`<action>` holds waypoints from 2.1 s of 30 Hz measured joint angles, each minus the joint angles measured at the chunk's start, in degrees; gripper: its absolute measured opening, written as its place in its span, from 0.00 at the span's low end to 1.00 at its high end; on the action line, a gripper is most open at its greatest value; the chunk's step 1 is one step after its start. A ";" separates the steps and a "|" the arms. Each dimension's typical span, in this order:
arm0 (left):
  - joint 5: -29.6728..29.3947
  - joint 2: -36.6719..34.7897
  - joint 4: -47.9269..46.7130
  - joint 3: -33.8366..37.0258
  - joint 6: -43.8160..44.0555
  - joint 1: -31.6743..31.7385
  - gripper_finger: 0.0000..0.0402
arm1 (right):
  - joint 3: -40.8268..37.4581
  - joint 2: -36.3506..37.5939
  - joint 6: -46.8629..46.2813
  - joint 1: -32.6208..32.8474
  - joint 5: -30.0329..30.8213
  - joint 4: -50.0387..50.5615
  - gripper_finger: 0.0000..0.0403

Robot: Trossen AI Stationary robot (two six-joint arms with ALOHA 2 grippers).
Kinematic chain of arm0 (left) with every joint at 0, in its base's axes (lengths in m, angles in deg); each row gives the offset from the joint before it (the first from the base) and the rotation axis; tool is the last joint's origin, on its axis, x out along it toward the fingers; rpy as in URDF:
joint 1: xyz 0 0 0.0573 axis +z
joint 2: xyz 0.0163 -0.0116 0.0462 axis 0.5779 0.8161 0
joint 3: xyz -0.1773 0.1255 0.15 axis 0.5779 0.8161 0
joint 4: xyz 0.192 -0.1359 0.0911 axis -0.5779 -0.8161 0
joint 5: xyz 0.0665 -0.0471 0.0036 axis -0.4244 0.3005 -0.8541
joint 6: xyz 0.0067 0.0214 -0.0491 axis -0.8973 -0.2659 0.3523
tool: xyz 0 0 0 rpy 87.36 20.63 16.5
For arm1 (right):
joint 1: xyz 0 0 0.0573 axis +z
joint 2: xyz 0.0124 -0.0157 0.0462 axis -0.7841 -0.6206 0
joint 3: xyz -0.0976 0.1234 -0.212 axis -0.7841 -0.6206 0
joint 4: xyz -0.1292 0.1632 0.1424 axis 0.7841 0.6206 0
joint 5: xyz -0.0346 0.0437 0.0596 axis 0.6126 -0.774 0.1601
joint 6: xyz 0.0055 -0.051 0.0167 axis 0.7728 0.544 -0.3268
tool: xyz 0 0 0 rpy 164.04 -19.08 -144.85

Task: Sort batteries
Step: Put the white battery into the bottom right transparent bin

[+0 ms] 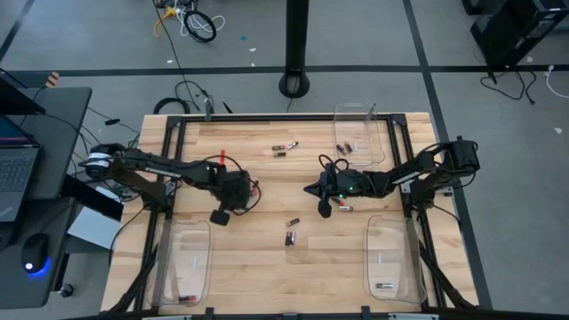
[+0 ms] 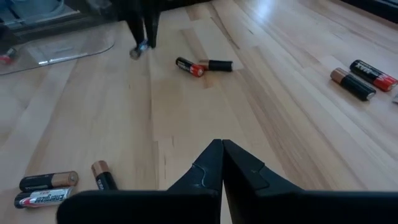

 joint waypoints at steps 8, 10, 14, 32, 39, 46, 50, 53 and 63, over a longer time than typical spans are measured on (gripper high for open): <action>4.73 -4.45 20.39 1.81 6.60 1.07 0.11 | 0.07 0.07 0.25 1.51 0.00 -4.44 0.06; 7.63 -4.40 29.71 3.61 8.67 1.67 0.11 | 0.07 0.07 0.27 1.78 0.00 -7.10 0.06; 10.10 -4.01 49.91 9.26 12.72 3.23 0.11 | 0.07 0.09 1.78 2.31 0.00 -13.14 0.06; 7.78 1.95 89.02 19.44 21.06 4.94 0.11 | 10.88 0.07 4.00 1.76 -3.43 -15.96 0.20; 8.59 3.54 94.54 19.39 20.34 4.93 0.11 | 13.17 0.04 4.20 2.12 -4.02 -14.33 0.31; 8.66 3.70 95.68 19.39 20.89 4.93 0.11 | 13.79 0.04 4.14 2.38 -4.01 -13.25 0.39; 8.63 3.70 96.82 19.35 21.34 4.93 0.11 | 13.79 0.01 4.13 2.42 -4.00 -12.43 0.42; 8.60 3.70 97.24 19.35 21.50 4.93 0.11 | 13.79 -0.02 4.12 2.58 -2.84 -12.42 0.43; 8.20 3.70 97.23 19.35 20.42 4.93 0.11 | 13.78 -0.02 4.12 2.68 -2.04 -12.51 0.44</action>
